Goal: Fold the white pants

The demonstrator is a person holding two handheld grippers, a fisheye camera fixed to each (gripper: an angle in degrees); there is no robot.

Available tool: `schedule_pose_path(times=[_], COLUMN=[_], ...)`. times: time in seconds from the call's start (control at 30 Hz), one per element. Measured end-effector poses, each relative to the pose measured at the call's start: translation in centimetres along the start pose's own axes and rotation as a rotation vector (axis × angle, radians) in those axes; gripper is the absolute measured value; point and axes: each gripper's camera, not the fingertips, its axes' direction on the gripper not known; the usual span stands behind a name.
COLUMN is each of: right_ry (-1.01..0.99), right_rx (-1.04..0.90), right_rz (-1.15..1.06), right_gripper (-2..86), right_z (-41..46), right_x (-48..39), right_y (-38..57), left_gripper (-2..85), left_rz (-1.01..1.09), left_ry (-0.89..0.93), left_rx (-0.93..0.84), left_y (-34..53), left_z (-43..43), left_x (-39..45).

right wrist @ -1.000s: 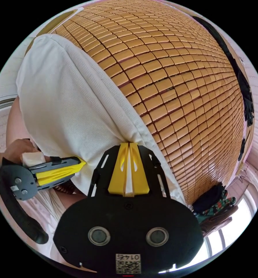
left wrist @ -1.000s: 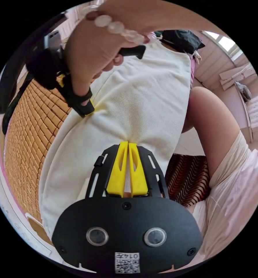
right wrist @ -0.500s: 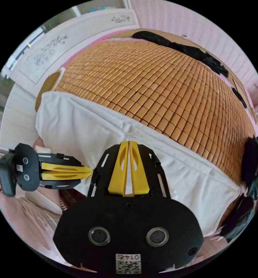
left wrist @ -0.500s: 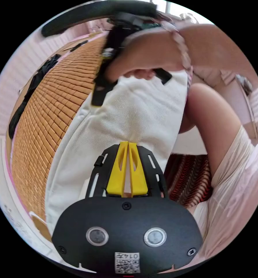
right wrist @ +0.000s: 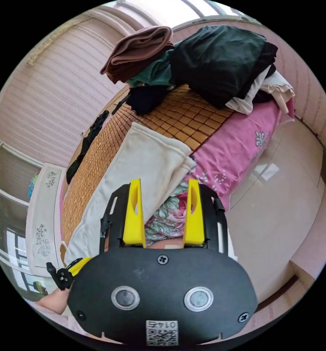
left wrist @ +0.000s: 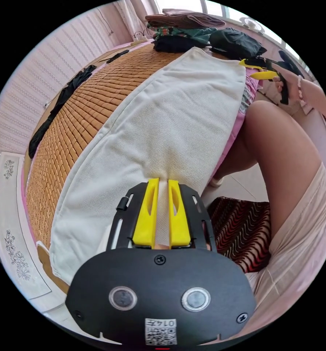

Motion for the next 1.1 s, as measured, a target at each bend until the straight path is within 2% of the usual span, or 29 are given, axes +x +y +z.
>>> schedule_pose_path(times=[0.13,0.2,0.27,0.33,0.37,0.43,0.5,0.53,0.6,0.7,0.77,0.87,0.97,1.1], right_ry=[0.088,-0.069,-0.068,-0.153,-0.258,-0.352,-0.411,-0.426,-0.492,-0.477,-0.403,-0.285,-0.218,-0.157], right_rx=[-0.009,-0.012,0.018,0.07,0.111,0.155,0.126,0.093,-0.05,-0.305,-0.401,-0.409,-0.358,-0.416], right_rz=[0.085,0.085,0.088,0.048,0.005,-0.133,-0.475,-0.565,-0.898,-1.215,-1.278,-1.361,-1.451,-1.573], right_gripper=[11.9,4.7,3.6,3.1,3.0,2.9,3.1,3.2,4.2,6.9,8.6,9.4,10.7,9.7], right_z=[0.0,-0.6,-1.7,-3.2,-4.5,-6.6,-8.8,-9.1,-9.0,-6.3,-4.5,-3.9,-4.2,-2.6], right_x=[2.2,3.0,3.0,2.4,1.6,-1.6,-9.5,-11.7,-19.0,-23.9,-24.5,-24.5,-25.6,-28.4], right_y=[-0.2,-0.1,0.3,0.9,1.3,2.2,5.5,6.8,13.8,23.2,27.3,31.3,34.0,38.1], left_gripper=[4.8,4.7,4.2,3.2,2.2,0.3,-0.3,-0.5,-0.7,-0.8,-0.9,-0.9,-0.6,2.1], left_rz=[-0.096,-0.129,-0.176,-0.251,-0.307,-0.386,-0.455,-0.503,-0.571,-0.711,-0.775,-0.79,-0.776,-0.779], left_ry=[0.057,0.08,0.117,0.176,0.226,0.298,0.364,0.382,0.396,0.394,0.391,0.386,0.394,0.46], left_rx=[0.003,0.002,0.006,0.014,0.017,0.024,0.057,0.107,0.199,0.328,0.378,0.368,0.312,0.319], left_y=[1.0,1.3,2.0,2.7,3.2,4.0,5.3,6.5,8.9,14.2,18.5,22.6,24.3,24.5], left_z=[-0.6,-0.9,-1.2,-1.4,-1.5,-2.0,-3.0,-4.2,-6.4,-9.8,-11.6,-12.5,-12.2,-11.5], left_x=[-2.2,-3.2,-4.8,-6.4,-7.8,-9.9,-12.0,-13.5,-15.7,-19.2,-21.2,-22.2,-22.4,-22.8])
